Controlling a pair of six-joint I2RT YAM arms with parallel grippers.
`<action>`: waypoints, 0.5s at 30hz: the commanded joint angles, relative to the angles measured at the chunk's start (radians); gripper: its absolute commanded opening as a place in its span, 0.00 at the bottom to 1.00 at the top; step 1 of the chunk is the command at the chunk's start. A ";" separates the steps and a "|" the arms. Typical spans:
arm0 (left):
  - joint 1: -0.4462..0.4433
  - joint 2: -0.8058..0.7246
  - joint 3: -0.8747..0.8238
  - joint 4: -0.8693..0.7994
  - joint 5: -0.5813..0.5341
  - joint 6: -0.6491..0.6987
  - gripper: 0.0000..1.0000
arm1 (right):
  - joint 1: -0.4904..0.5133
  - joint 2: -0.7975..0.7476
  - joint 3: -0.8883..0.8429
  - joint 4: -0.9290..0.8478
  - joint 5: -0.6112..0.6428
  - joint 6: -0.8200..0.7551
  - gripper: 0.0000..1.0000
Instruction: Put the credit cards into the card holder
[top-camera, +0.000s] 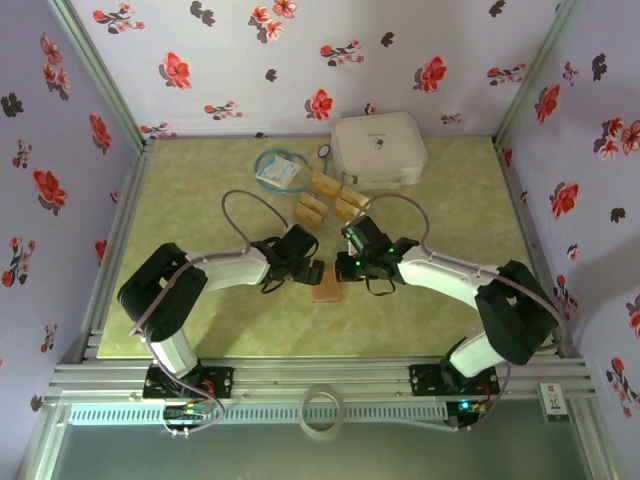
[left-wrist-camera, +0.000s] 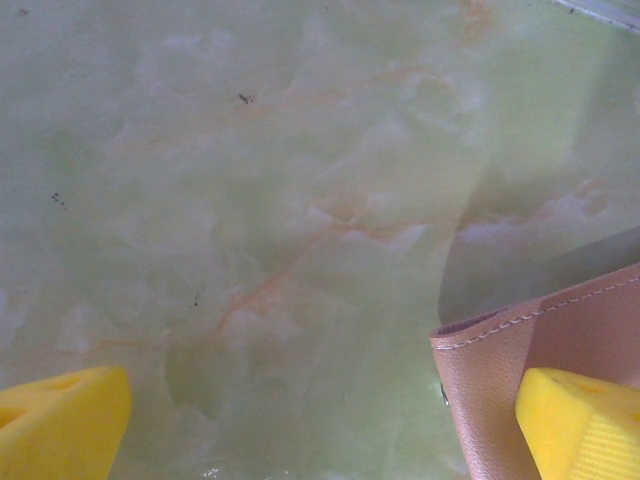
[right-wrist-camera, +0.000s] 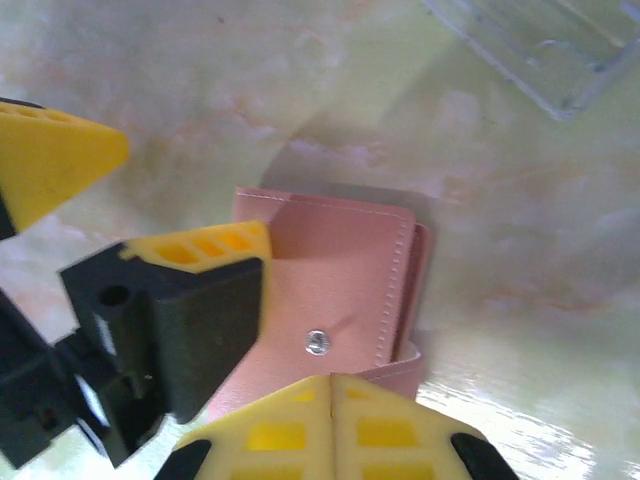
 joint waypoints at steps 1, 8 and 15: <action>-0.013 0.012 -0.040 -0.052 -0.008 -0.008 1.00 | -0.006 0.038 -0.013 0.096 -0.060 0.061 0.00; -0.013 0.007 -0.045 -0.044 -0.006 -0.011 1.00 | -0.006 0.085 -0.028 0.175 -0.083 0.103 0.00; -0.013 0.006 -0.049 -0.041 -0.006 -0.013 1.00 | -0.005 0.119 -0.040 0.216 -0.095 0.125 0.00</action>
